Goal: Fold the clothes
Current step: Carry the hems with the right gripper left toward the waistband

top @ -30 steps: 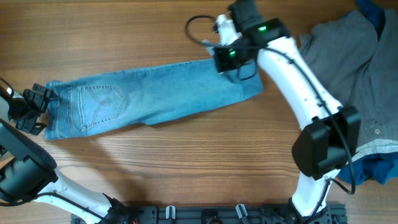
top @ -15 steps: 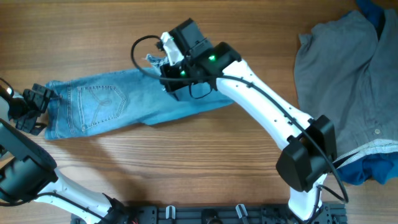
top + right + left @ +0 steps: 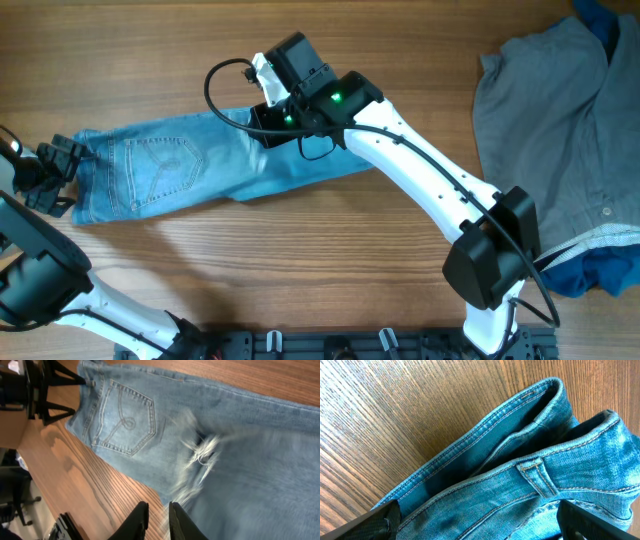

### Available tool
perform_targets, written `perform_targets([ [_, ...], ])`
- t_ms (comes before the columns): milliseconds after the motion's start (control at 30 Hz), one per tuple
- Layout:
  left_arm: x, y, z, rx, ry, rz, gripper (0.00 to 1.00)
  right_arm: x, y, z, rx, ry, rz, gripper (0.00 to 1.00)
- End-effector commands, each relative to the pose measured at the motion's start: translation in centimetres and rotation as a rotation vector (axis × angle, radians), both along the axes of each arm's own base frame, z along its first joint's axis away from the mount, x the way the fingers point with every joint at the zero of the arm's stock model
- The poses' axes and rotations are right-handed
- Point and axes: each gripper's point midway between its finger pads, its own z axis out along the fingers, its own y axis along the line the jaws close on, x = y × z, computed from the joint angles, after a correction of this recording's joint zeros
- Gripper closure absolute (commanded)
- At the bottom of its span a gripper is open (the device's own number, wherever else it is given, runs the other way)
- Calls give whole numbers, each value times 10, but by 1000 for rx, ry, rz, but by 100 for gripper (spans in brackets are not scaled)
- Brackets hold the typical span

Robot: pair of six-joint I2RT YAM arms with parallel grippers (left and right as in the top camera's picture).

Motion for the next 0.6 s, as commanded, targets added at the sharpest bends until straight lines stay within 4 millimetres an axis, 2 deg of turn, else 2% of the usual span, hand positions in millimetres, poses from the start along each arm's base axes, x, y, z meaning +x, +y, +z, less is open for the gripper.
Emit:
perform_targets([
  [0, 1, -2, 7, 14, -9, 3, 0, 3, 7, -9, 18, 9, 8, 77],
  [100, 1, -2, 7, 14, -9, 3, 0, 7, 10, -6, 37, 4, -8, 76],
  [167, 1, -1, 7, 14, -9, 3, 0, 7, 10, -5, 38, 1, -8, 67],
  [267, 1, -1, 7, 14, -9, 3, 0, 6, 8, -10, 24, 12, -6, 64],
  [367, 1, -1, 7, 14, -9, 3, 0, 3, 3, -38, -40, 64, -11, 57],
  [400, 1, -1, 7, 14, -9, 3, 0, 0, 2, -53, -69, 98, -8, 54],
  [433, 1, -1, 7, 14, -9, 3, 0, -7, 3, -78, -113, 142, 10, 52],
  [567, 1, -1, 7, 14, -9, 3, 0, -25, 20, -114, -155, 165, 87, 43],
])
